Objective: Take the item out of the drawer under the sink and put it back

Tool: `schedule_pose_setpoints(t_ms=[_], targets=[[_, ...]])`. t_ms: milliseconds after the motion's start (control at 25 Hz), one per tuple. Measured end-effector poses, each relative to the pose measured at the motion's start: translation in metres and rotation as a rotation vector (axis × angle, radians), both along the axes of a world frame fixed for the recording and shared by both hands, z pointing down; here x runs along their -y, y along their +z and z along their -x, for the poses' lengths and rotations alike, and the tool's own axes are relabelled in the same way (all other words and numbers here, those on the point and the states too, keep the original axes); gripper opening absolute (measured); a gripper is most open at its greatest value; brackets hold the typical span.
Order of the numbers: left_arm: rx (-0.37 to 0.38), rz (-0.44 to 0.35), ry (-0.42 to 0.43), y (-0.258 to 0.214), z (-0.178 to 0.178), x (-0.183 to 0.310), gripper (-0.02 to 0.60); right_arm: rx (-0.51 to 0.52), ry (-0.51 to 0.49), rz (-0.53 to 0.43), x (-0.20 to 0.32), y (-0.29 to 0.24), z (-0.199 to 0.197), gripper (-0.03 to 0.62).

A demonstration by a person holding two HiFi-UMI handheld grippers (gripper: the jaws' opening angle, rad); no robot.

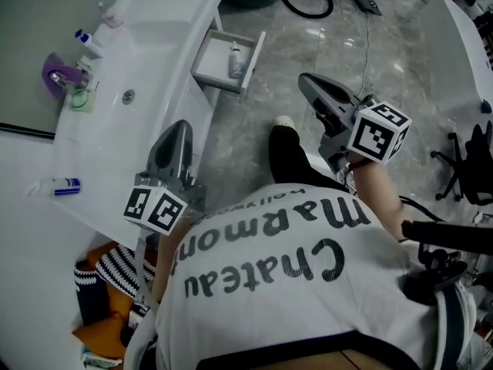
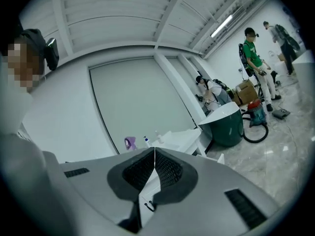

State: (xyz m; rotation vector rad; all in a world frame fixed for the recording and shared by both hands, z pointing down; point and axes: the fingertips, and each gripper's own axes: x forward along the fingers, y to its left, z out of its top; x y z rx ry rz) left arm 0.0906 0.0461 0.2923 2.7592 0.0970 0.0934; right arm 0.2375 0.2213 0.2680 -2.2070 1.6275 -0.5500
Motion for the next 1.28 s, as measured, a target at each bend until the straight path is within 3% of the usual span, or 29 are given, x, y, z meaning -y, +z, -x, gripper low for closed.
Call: schedule_pose_setpoints(t_ms=[280, 680, 1280], targets=[[0.016, 0.007, 0.013, 0.0, -0.032, -0.013, 0.005, 0.083, -0.034, -0.009, 0.014, 0.017, -0.03, 0.012], [0.064, -0.02, -0.044, 0.01, -0.085, 0.005, 0.005, 0.135, -0.13, -0.026, 0.061, 0.044, -0.102, 0.012], [0.104, 0.046, -0.128, 0.028, -0.205, 0.05, 0.005, 0.247, -0.264, 0.086, 0.147, 0.089, -0.219, 0.012]])
